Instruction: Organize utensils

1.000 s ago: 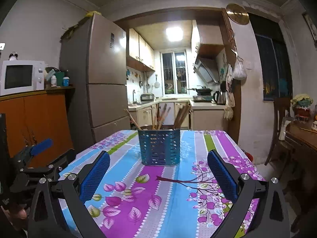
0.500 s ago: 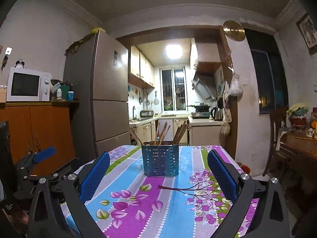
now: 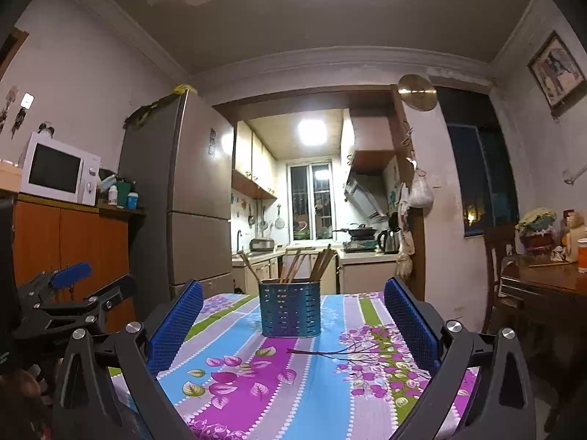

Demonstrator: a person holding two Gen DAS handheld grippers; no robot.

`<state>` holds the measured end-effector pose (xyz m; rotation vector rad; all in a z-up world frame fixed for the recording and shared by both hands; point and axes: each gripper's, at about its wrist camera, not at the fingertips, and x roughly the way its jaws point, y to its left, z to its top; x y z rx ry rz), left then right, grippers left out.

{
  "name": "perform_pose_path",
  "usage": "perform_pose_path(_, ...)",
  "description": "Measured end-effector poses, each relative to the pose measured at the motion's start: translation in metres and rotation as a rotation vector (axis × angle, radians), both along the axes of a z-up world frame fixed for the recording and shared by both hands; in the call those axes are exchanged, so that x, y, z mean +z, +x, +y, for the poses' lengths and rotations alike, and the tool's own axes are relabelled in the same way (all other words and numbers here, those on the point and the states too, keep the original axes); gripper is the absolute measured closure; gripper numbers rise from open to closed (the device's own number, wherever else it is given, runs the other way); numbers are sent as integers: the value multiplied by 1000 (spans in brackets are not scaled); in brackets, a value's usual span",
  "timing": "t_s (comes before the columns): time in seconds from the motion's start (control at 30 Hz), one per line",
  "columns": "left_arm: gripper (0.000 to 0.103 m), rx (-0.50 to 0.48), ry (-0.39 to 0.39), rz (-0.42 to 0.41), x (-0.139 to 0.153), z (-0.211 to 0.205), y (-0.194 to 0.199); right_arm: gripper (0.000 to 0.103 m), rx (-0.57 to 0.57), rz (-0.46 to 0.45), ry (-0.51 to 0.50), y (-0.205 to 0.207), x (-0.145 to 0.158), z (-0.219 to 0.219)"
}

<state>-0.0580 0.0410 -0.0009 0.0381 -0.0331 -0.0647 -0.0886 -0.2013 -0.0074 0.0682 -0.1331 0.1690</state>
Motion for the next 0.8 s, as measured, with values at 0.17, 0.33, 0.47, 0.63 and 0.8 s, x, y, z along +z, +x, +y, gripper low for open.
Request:
perform_pose_path(0.17,6,3,-8,6,-8,1,-7,5,-17,0,-3,-12,-6,-3)
perform_pose_path(0.33,6,1,-11,12,-11,-2,-11,5,-26,7,-16,-18,-10,0)
perform_pose_path(0.47,6,3,6,-13,-11,-7,-20,5,-34,14,-22,-21,-11,0)
perform_pose_path(0.63,6,-3,10,-23,-9,-11,-24,5,-40,21,-26,-25,-11,-1)
perform_pose_path(0.8,6,-4,3,-21,-10,-11,-26,5,-48,32,-30,-26,-13,-2)
